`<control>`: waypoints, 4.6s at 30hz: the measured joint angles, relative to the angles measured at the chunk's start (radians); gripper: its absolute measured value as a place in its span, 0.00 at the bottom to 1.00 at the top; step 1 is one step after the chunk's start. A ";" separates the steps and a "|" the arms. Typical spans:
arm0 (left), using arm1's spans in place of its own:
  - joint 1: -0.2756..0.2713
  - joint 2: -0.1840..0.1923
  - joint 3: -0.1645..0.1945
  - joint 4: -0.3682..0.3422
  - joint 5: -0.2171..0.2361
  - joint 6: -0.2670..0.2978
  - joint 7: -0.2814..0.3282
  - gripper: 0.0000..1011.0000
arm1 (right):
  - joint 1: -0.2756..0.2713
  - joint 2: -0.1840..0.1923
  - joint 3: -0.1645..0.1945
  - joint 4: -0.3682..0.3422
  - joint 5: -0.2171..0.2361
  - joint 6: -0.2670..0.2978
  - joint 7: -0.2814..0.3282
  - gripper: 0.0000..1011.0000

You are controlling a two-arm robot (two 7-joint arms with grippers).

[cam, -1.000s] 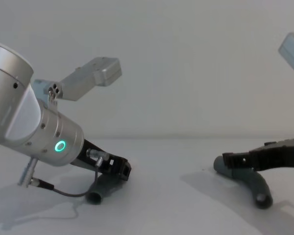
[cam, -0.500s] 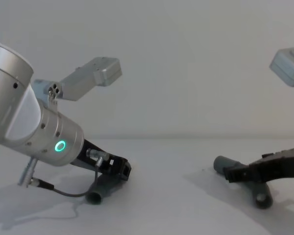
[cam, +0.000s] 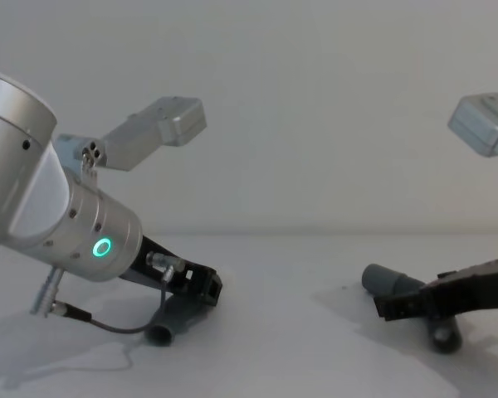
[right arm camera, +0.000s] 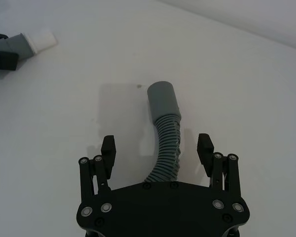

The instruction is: Use both hands to pick up one end of the pipe from the table, align the ends, and insert them.

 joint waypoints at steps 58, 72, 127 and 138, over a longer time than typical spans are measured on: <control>0.000 0.000 0.000 0.000 0.000 0.000 0.000 0.35 | 0.039 -0.064 0.043 0.060 0.020 0.092 0.019 0.19; -0.016 -0.002 0.014 0.009 0.017 -0.015 -0.008 0.35 | 0.024 -0.065 0.050 0.040 0.013 0.034 0.021 0.18; -0.250 0.417 0.229 -0.114 0.115 -0.456 -0.629 0.35 | 0.091 0.253 0.022 0.070 0.125 -0.596 0.630 0.18; -0.276 0.450 0.239 -0.105 0.084 -0.561 -0.721 0.35 | 0.139 0.321 -0.004 0.106 0.176 -0.644 0.806 0.18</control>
